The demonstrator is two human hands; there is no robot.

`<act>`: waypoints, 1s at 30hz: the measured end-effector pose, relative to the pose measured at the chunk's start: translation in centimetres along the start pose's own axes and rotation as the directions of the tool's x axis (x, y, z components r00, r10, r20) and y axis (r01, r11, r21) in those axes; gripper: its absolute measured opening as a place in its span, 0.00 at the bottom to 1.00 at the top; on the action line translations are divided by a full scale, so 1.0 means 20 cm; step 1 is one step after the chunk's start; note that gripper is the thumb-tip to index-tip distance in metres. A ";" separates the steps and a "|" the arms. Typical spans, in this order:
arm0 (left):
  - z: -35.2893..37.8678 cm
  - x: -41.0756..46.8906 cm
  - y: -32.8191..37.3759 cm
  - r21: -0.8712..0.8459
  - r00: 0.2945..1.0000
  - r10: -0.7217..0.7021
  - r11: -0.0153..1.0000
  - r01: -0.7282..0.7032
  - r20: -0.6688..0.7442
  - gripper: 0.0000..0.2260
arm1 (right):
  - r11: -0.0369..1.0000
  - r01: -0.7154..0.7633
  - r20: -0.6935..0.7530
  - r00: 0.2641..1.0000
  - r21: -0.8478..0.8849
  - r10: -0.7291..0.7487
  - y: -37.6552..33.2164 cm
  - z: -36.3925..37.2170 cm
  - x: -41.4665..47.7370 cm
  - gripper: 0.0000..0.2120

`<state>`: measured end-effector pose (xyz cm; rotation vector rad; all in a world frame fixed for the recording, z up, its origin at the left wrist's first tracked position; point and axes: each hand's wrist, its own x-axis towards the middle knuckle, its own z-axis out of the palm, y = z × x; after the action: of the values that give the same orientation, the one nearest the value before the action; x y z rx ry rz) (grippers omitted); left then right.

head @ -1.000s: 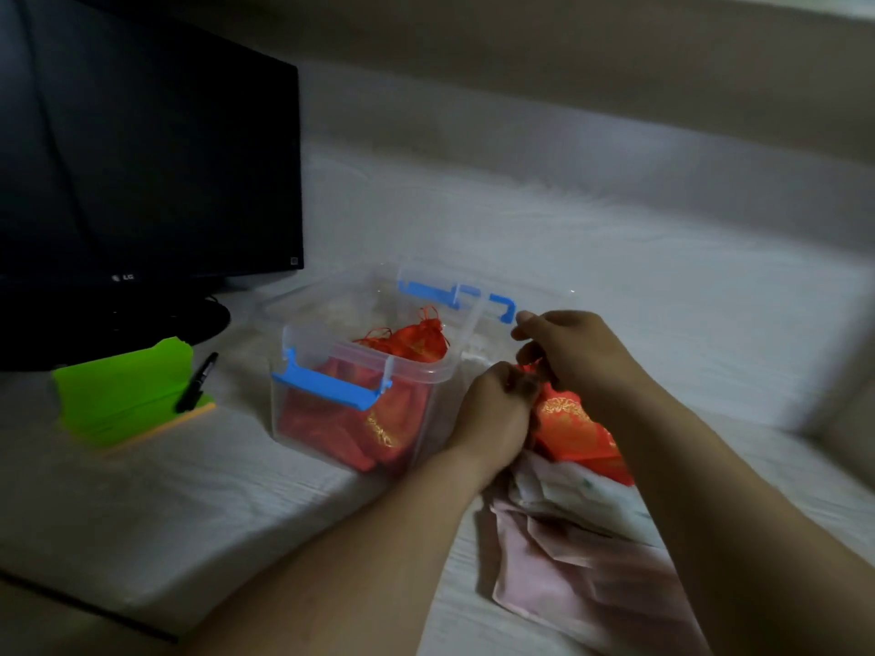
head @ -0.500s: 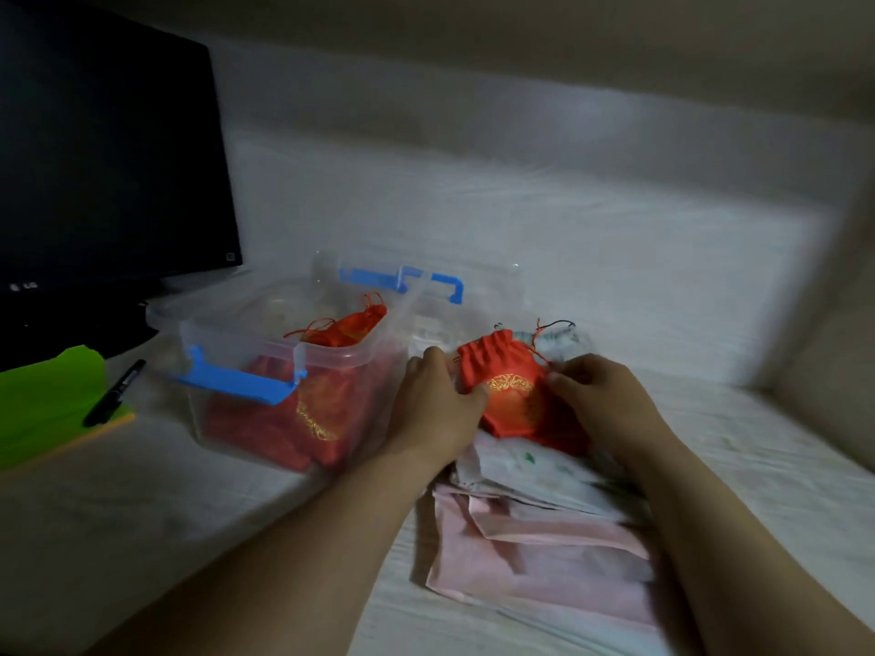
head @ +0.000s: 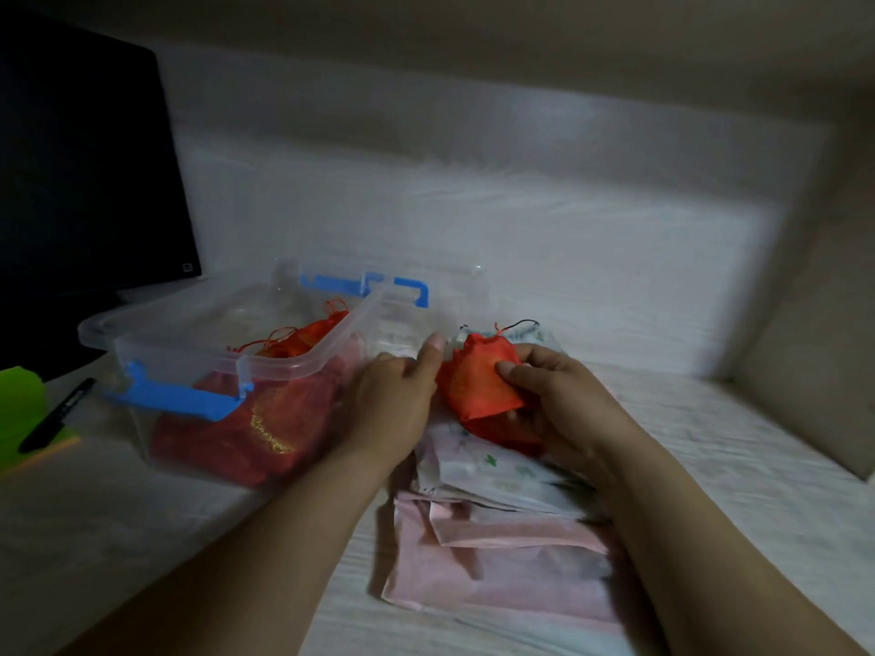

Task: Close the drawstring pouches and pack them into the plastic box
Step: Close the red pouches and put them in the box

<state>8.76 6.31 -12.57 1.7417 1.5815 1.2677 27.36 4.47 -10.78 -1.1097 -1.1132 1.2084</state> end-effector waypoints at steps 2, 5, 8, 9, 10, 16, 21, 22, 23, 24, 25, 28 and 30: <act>-0.03 -0.02 0.05 -0.122 0.989 -0.131 0.983 0.139 0.068 0.33 | 0.997 -0.007 0.042 0.999 0.075 0.004 -0.01 0.02 -0.02 0.12; -0.03 -0.03 0.05 -0.282 0.979 -0.121 0.945 0.163 0.162 0.32 | 0.995 -0.002 0.099 0.995 0.098 -0.008 -0.03 0.02 -0.05 0.18; 0.02 0.00 0.01 -0.641 0.956 0.003 0.743 0.194 0.293 0.15 | 0.998 -0.029 0.142 0.990 0.057 0.020 -0.05 0.02 -0.07 0.18; 0.03 0.00 0.01 -0.675 0.952 0.043 0.714 0.184 0.304 0.11 | 0.998 -0.046 0.145 0.989 0.051 0.038 -0.05 0.02 -0.08 0.17; 0.03 0.00 0.01 -0.679 0.951 0.063 0.714 0.170 0.304 0.10 | 0.996 -0.058 0.148 0.988 0.068 0.047 -0.05 0.02 -0.08 0.16; 0.04 -0.03 0.04 -0.700 0.930 0.041 0.670 0.246 0.366 0.10 | 0.990 -0.045 0.043 0.998 0.134 0.040 -0.01 0.02 -0.05 0.14; 0.04 -0.02 0.05 -0.737 0.929 0.005 0.611 0.290 0.370 0.10 | 0.991 -0.064 0.115 0.992 0.116 0.050 -0.04 0.00 -0.06 0.12; 0.04 -0.02 0.04 -0.736 0.929 0.010 0.613 0.287 0.371 0.09 | 0.987 -0.074 0.125 0.991 0.142 0.056 -0.04 0.00 -0.06 0.14; 0.04 -0.03 0.04 -0.730 0.927 0.012 0.620 0.288 0.376 0.09 | 0.982 -0.079 0.125 0.990 0.171 0.058 -0.04 0.00 -0.05 0.16; 0.04 -0.03 0.04 -0.721 0.924 0.011 0.629 0.290 0.381 0.09 | 0.977 -0.082 0.115 0.992 0.195 0.060 -0.03 0.00 -0.05 0.16; 0.04 -0.04 0.04 -0.710 0.923 0.004 0.641 0.293 0.385 0.09 | 0.974 -0.085 0.101 0.993 0.208 0.065 -0.02 0.00 -0.04 0.16; 0.04 -0.03 0.04 -0.683 0.910 -0.022 0.653 0.327 0.414 0.14 | 0.980 -0.095 0.093 0.993 0.176 0.079 -0.01 -0.01 -0.03 0.13; 0.04 -0.03 0.05 -0.693 0.904 -0.030 0.631 0.349 0.427 0.16 | 0.987 -0.100 0.082 0.992 0.125 0.090 -0.02 -0.03 -0.03 0.07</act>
<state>9.96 5.80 -12.31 1.1211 0.7781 1.1463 27.92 3.82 -10.42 -1.0351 -1.0339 1.3884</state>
